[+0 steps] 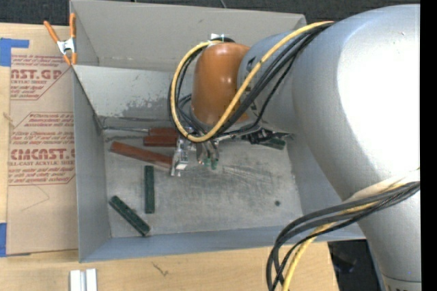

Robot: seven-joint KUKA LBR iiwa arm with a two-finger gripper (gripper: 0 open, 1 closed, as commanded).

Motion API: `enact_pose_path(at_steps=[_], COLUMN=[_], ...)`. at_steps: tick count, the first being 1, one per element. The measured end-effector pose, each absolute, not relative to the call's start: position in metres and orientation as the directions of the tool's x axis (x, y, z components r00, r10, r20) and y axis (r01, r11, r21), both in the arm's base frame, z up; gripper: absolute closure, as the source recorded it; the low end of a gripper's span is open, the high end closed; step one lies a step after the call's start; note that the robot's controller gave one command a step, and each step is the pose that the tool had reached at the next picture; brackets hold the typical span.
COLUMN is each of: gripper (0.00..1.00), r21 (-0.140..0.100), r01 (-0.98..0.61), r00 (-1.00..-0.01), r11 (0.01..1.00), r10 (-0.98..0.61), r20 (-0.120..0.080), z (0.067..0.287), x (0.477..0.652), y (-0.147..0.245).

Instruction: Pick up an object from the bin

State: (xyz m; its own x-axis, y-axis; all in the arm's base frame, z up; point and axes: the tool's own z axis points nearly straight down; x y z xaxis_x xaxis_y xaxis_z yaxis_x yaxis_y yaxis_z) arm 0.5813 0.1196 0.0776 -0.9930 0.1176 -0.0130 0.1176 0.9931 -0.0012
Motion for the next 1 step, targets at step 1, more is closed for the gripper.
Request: enact_pose_path(at_steps=[1], gripper=[1.0], r21=[-0.001], r01=[0.117], r00=[-0.993], r11=[0.993], r10=[0.117], r20=[-0.013], z=[0.0776], x=[0.5813], y=[0.1197])
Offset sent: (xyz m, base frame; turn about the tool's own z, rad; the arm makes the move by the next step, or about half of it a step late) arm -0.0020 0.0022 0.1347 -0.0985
